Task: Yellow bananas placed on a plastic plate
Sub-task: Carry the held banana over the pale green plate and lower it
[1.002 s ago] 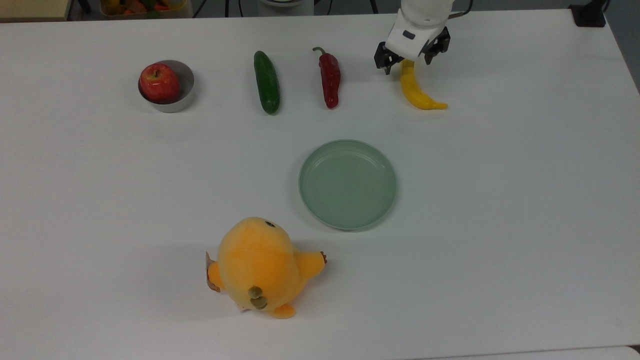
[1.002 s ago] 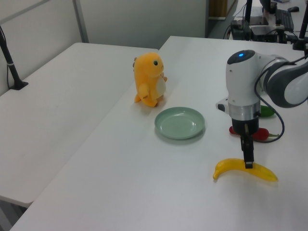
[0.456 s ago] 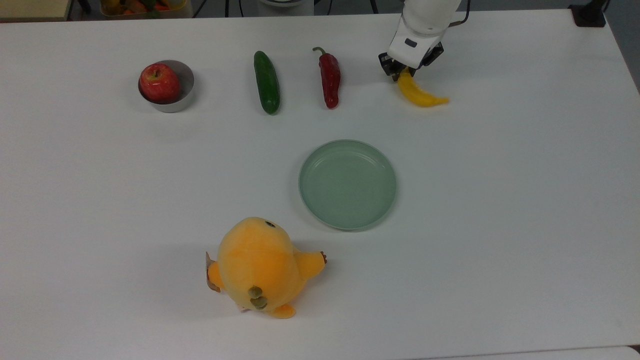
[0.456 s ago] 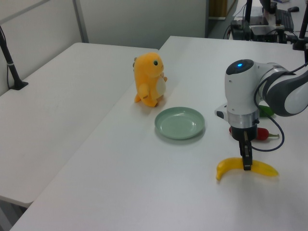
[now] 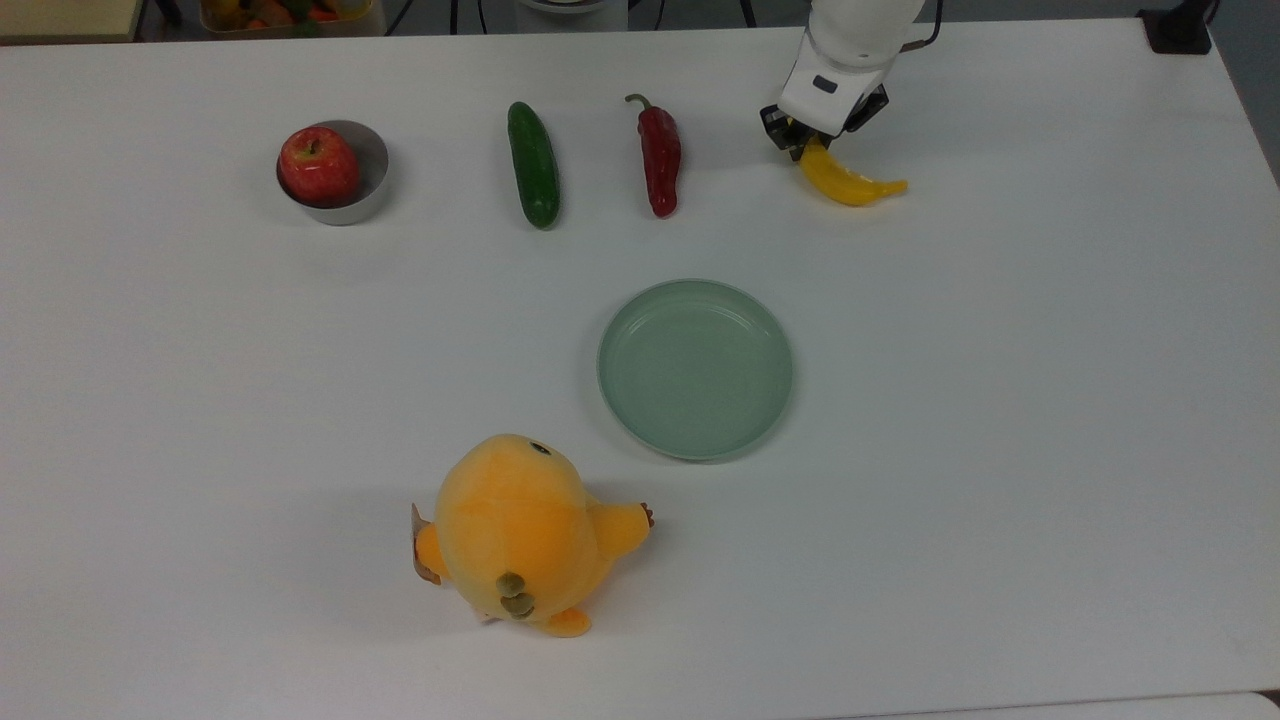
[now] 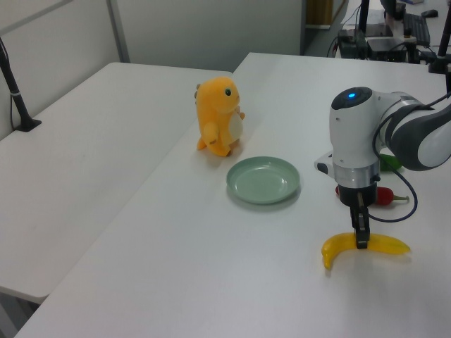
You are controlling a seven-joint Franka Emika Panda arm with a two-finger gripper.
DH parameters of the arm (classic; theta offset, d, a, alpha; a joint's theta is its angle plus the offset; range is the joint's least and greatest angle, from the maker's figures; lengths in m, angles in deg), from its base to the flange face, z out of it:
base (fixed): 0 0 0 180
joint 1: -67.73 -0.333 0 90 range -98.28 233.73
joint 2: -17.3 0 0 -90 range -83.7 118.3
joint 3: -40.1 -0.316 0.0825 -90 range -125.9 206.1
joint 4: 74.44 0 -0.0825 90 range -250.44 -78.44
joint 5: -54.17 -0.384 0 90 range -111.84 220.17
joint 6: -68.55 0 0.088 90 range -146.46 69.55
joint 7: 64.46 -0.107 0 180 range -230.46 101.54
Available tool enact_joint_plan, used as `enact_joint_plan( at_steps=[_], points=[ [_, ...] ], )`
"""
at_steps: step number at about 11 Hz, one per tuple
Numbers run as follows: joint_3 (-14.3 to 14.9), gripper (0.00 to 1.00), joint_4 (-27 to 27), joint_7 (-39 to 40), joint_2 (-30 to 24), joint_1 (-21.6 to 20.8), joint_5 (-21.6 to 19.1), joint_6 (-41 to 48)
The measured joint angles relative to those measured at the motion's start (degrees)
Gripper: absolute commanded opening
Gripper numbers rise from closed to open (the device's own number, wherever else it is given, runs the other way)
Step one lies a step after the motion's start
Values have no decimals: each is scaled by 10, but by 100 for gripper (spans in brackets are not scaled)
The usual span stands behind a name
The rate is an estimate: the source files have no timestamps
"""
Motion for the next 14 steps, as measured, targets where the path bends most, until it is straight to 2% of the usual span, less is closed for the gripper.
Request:
enact_joint_plan(
  at_steps=[4,6,7,10,12,14],
  points=[
    [0,0,23,0,-13,12,0,14],
    [2,0,65,0,-15,33,0,45],
    [13,0,97,0,-16,45,0,64],
    [81,1,171,28,-16,58,0,79],
    [129,2,199,69,-11,61,1,79],
    [165,2,225,101,12,62,1,76]
  ],
)
